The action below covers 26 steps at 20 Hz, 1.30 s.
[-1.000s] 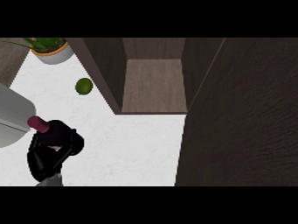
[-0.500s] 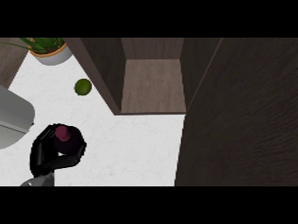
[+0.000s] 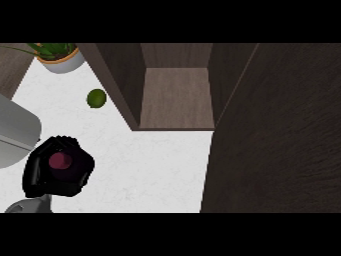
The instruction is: Pick up the wine, place it into the cabinet and close the cabinet
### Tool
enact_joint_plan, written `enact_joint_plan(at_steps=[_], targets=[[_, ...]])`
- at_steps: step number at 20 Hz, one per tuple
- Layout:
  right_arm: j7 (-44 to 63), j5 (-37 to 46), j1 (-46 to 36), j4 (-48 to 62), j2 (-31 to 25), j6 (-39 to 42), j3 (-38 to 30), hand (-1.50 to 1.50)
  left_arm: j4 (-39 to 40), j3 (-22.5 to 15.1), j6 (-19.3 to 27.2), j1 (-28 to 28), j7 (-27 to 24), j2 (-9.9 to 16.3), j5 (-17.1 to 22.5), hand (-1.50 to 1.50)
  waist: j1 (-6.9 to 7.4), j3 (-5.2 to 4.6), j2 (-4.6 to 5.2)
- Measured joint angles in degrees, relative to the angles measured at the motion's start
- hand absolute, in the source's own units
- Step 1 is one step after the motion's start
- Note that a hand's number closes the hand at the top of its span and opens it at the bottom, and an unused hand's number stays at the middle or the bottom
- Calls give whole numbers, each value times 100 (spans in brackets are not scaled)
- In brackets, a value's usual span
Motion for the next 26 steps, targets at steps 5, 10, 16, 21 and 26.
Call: enact_joint_plan(at_steps=[5,10,16,21,26], targets=[[102,-21,-81,-10,-64,27,-174,-150,-1216,-115,-123,204,773,6,284,150,31,2,-9],[269,-46,-260,-3,-81,15,-245,-150,-2293,-315,-75,460,1550,-59,437,150,35,1,-7],[98,-94,-71,4,-28,148,-328,-150,-3426,-694,492,483,2526,-266,173,150,20,3,-3],[98,-92,-115,10,29,135,-289,-150,-3971,-1036,822,185,3362,-492,9,150,4,2,1],[130,-105,-51,-15,41,156,-282,-150,-4296,-1450,1307,-238,3929,-949,-319,150,-13,1,0]])
